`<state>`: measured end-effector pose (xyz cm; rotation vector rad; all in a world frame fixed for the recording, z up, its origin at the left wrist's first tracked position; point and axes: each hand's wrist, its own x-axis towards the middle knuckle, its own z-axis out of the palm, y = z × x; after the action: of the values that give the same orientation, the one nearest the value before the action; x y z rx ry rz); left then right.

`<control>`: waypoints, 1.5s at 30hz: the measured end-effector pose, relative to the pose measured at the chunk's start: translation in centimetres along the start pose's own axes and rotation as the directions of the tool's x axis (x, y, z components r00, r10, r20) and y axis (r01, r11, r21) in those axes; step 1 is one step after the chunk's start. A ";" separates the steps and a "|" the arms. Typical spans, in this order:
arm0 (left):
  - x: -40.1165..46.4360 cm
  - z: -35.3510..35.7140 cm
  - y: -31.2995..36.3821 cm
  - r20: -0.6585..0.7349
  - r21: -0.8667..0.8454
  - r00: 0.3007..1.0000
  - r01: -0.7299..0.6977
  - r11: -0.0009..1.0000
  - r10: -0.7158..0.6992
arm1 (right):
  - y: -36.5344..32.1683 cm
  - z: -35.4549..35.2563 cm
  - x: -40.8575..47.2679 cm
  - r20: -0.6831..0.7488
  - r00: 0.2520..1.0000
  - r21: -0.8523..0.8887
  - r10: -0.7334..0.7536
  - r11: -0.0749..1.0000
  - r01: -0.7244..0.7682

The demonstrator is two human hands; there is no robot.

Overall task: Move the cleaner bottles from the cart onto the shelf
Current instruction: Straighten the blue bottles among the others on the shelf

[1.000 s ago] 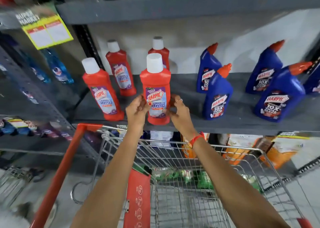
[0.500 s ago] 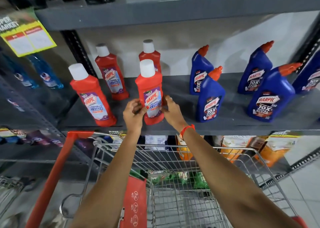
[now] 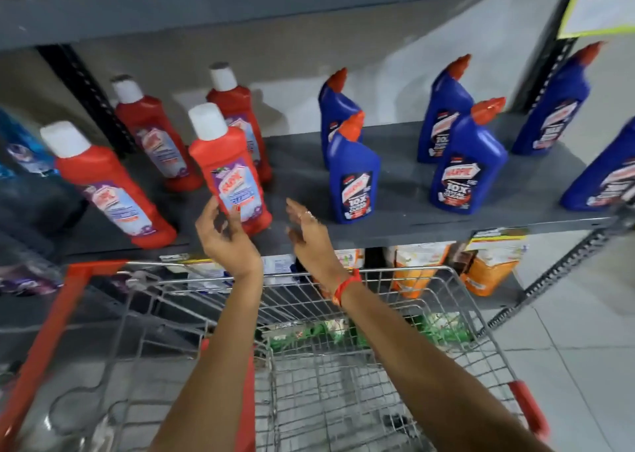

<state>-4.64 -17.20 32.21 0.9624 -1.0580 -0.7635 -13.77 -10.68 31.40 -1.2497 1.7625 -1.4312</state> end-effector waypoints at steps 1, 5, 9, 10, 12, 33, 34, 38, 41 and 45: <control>-1.1 0.6 0.2 -0.007 0.040 1.000 -0.030 0.999 0.030 | 0.4 -0.8 -0.9 -0.014 1.000 -0.003 -0.010 1.000 0.010; -6.5 4.4 1.2 0.137 0.081 0.988 -0.080 0.994 0.068 | 2.8 -5.3 -3.8 -0.186 0.980 0.020 0.075 0.997 -0.072; -12.4 8.6 2.7 0.321 0.053 0.941 -0.128 0.990 0.105 | 4.5 -11.5 -4.7 -0.408 0.887 0.078 0.214 0.977 -0.200; -13.7 9.7 2.9 0.374 0.038 0.920 -0.142 0.989 0.118 | 4.9 -13.0 -4.9 -0.484 0.848 0.099 0.216 0.976 -0.191; -15.5 11.9 3.2 0.489 -0.010 0.864 -0.132 0.991 0.121 | 5.6 -16.0 -5.2 -0.615 0.765 0.123 0.192 0.981 -0.147; -17.7 23.4 2.0 0.795 0.129 0.558 0.227 0.965 -0.237 | 8.9 -29.8 -1.1 -0.387 0.900 0.010 0.198 0.978 -0.211; -17.9 23.2 2.0 0.785 0.127 0.573 0.223 0.967 -0.235 | 8.9 -30.1 -1.0 -0.367 0.909 0.005 0.199 0.977 -0.212; -18.3 22.7 2.5 0.759 0.135 0.606 0.210 0.968 -0.237 | 9.0 -30.6 -0.9 -0.326 0.926 -0.016 0.190 0.978 -0.207; -18.3 22.3 3.0 0.767 0.159 0.587 0.220 0.962 -0.261 | 9.1 -30.5 -1.3 -0.326 0.928 -0.016 0.183 0.980 -0.199; -18.5 21.3 3.4 0.783 0.167 0.564 0.214 0.962 -0.262 | 9.5 -30.4 -2.2 -0.328 0.928 -0.022 0.175 0.981 -0.192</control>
<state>-30.50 -5.34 32.57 0.8055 -1.7625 -1.4944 -41.66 4.76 30.87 -0.8801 2.0860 -1.5552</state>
